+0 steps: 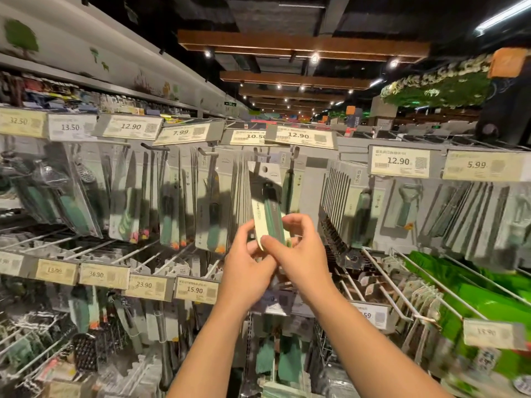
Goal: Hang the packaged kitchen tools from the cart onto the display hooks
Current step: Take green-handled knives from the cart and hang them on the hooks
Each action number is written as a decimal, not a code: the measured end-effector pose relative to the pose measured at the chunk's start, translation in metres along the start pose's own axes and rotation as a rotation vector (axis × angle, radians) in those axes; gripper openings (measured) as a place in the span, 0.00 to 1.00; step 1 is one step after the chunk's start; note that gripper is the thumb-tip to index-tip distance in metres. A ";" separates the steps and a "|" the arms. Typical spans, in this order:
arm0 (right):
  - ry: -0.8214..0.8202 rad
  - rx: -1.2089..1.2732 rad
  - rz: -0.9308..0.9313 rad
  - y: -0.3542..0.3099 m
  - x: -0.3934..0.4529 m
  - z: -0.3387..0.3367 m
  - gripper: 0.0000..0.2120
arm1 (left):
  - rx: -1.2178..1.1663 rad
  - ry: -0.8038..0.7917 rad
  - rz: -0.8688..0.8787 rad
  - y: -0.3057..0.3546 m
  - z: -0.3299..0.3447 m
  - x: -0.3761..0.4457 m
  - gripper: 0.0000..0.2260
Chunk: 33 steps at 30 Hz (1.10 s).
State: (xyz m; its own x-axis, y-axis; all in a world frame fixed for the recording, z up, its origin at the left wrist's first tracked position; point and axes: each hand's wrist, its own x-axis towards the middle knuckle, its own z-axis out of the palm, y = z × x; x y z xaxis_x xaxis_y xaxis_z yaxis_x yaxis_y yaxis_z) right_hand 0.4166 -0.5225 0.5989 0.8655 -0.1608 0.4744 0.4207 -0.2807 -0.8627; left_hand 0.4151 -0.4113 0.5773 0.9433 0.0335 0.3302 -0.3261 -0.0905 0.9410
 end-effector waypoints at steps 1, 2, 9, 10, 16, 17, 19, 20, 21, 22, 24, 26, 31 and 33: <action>0.020 -0.002 -0.002 0.000 0.001 -0.002 0.20 | 0.014 -0.029 0.016 0.000 0.000 -0.002 0.29; 0.038 -0.008 -0.010 0.000 0.001 -0.003 0.20 | 0.017 -0.054 0.031 0.000 0.000 -0.003 0.31; 0.164 -0.127 -0.166 0.000 -0.015 -0.019 0.17 | 0.376 -0.197 0.160 0.020 -0.023 -0.003 0.25; 0.184 -0.147 -0.198 0.001 -0.018 -0.022 0.17 | 0.487 -0.199 0.183 0.024 -0.030 -0.002 0.24; 0.287 -0.131 -0.275 0.002 -0.033 -0.029 0.19 | 0.971 -0.168 0.265 0.037 -0.060 0.005 0.17; 0.303 -0.132 -0.288 0.000 -0.032 -0.030 0.20 | 1.011 -0.151 0.259 0.037 -0.063 0.007 0.15; 0.320 -0.155 -0.297 -0.005 -0.028 -0.030 0.20 | 1.064 -0.107 0.235 0.035 -0.066 0.009 0.13; 0.321 -0.166 -0.293 -0.008 -0.025 -0.030 0.20 | 1.082 -0.092 0.221 0.034 -0.068 0.011 0.12; 0.320 -0.174 -0.284 -0.010 -0.022 -0.030 0.21 | 1.096 -0.088 0.212 0.033 -0.068 0.012 0.12; 0.322 -0.181 -0.279 -0.011 -0.019 -0.030 0.21 | 1.109 -0.091 0.207 0.033 -0.068 0.013 0.12; 0.337 -0.197 -0.280 -0.012 -0.014 -0.029 0.21 | 1.125 -0.108 0.211 0.033 -0.067 0.014 0.13; 0.359 -0.202 -0.291 -0.012 -0.012 -0.027 0.21 | 1.123 -0.115 0.230 0.032 -0.066 0.016 0.14; 0.415 -0.173 -0.292 -0.002 -0.013 -0.023 0.21 | 1.114 -0.121 0.260 0.028 -0.063 0.022 0.14; 0.432 -0.176 -0.282 -0.001 -0.010 -0.024 0.22 | 1.115 -0.117 0.266 0.026 -0.063 0.024 0.14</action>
State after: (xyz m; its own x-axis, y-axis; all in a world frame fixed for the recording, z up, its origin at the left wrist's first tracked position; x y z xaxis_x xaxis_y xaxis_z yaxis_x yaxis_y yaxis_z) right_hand 0.4005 -0.5436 0.5995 0.5195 -0.4199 0.7442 0.5363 -0.5178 -0.6666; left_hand 0.4254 -0.3499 0.6148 0.8718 -0.2057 0.4446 -0.3351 -0.9125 0.2348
